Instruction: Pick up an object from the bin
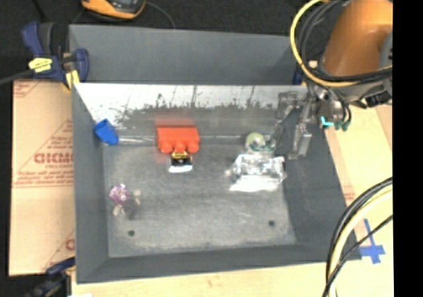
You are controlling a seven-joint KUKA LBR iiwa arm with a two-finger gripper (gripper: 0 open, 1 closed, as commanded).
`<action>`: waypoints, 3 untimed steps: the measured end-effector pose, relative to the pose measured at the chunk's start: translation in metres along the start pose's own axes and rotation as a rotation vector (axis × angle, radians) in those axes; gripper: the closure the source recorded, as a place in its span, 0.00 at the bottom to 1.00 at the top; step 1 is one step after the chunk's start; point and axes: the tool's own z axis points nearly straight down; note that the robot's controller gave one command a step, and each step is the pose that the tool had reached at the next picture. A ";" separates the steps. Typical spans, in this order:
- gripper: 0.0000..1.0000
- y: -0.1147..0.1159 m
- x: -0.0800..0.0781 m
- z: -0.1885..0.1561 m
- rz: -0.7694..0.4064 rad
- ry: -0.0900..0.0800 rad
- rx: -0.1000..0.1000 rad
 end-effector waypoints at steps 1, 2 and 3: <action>0.00 -0.003 0.035 0.147 -0.122 -0.009 0.000; 0.00 0.013 0.032 0.114 -0.269 -0.012 0.002; 0.00 0.010 0.032 0.102 -0.286 -0.013 0.004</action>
Offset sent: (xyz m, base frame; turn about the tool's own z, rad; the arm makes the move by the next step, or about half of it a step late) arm -0.0366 -0.0023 -0.1457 -0.1245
